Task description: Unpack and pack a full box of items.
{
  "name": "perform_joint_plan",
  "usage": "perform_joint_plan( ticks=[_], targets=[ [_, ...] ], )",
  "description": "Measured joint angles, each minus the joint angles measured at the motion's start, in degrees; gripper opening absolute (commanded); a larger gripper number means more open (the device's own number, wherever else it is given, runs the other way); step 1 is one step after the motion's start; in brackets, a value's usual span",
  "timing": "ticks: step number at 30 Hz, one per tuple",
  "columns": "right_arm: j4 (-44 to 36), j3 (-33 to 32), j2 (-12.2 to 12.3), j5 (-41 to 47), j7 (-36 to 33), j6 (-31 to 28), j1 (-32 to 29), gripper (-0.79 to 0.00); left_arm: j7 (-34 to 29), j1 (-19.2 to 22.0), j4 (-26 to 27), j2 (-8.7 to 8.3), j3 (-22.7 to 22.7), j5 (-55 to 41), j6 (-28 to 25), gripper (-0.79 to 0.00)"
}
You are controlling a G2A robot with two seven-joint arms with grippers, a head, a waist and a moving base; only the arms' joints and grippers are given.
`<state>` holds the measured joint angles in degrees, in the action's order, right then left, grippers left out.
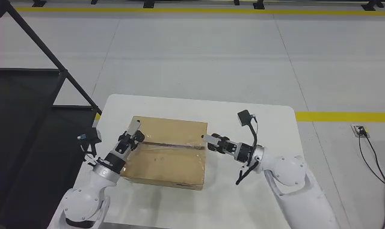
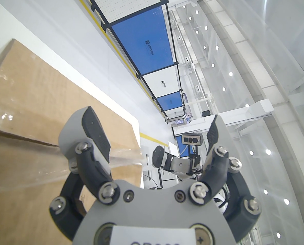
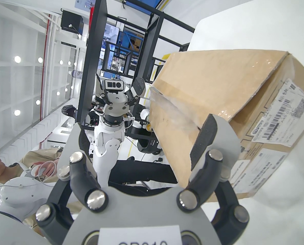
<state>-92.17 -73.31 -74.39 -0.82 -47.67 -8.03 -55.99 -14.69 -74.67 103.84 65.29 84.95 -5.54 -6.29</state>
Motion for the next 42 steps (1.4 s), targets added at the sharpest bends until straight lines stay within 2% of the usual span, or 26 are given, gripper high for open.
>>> perform_joint_plan(
  ticks=[6, 12, 19, 25, 34, 42],
  targets=[
    [-4.49, 0.57, 0.37, 0.11, -0.88, -0.53, -2.03, 0.000, -0.18, 0.42, -0.40, 0.23, -0.93, 0.23, 0.24, 0.000],
    [-1.59, 5.23, -0.38, 1.79, 0.18, 0.09, 2.04, 0.000, 0.06, 0.61, 0.34, 0.43, -1.18, -0.04, 0.20, 0.000],
    [7.83, 11.78, -1.95, 4.59, -0.57, 1.72, 10.39, 0.000, 1.98, -1.15, 2.23, 0.47, 3.06, -4.65, -0.14, 0.000],
    [15.64, 15.71, -3.27, 6.04, 0.13, 1.48, 15.77, 0.000, 2.24, -3.23, 1.20, 0.27, 8.31, -8.15, 0.08, 0.000],
    [21.33, 18.62, -4.17, 5.76, -1.12, 2.90, 18.90, 0.000, 1.01, -4.53, -1.35, 0.19, 12.71, -12.74, 0.77, 0.000],
    [20.92, 20.55, -4.67, 3.50, 0.24, 4.94, 19.43, 0.000, 1.92, -3.77, -4.43, 0.17, 12.45, -9.36, 2.75, 0.000]
  ],
)
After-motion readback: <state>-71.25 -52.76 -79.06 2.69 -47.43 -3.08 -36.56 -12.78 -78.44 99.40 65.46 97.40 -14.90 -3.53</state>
